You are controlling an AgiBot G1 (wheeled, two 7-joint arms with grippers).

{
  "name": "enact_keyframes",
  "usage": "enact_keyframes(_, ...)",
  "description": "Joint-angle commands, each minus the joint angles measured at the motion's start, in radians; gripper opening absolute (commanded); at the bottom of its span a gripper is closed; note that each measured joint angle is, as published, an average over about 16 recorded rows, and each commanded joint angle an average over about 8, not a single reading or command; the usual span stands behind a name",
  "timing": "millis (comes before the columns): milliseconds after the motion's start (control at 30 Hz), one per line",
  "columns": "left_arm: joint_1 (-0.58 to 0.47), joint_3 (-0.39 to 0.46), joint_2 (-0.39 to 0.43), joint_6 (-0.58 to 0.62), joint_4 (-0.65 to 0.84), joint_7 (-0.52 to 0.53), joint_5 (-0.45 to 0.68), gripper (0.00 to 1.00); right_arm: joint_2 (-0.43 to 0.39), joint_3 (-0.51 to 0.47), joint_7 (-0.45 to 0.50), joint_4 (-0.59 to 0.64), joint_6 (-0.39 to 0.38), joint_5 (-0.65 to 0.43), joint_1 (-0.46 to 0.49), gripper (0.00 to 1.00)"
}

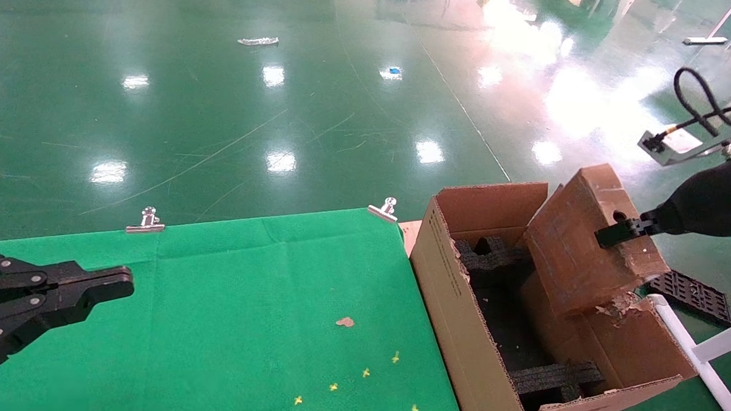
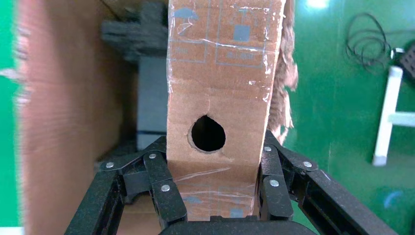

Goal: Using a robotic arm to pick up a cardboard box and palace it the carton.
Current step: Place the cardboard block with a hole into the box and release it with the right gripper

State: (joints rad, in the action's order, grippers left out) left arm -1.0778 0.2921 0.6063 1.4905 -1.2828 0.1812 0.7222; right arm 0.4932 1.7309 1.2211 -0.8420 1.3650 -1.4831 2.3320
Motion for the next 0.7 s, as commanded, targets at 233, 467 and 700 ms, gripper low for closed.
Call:
enact_keyframes(233,0.000,0.000,0.000,0.000,0.000,0.000,0.000,1.00,0.043,0.028,-0.019,0.109,-0.016,0.002,-0.081,0.00)
enact_keyframes(467,0.000,0.001,0.000,0.000,0.000,0.000,-0.001,1.00,0.087,0.041,-0.029,0.200,-0.039,0.019,-0.158,0.00)
enact_keyframes(700,0.000,0.001,-0.001,-0.001,0.000,-0.001,-0.001,1.00,0.140,0.049,-0.040,0.280,-0.100,0.035,-0.259,0.00)
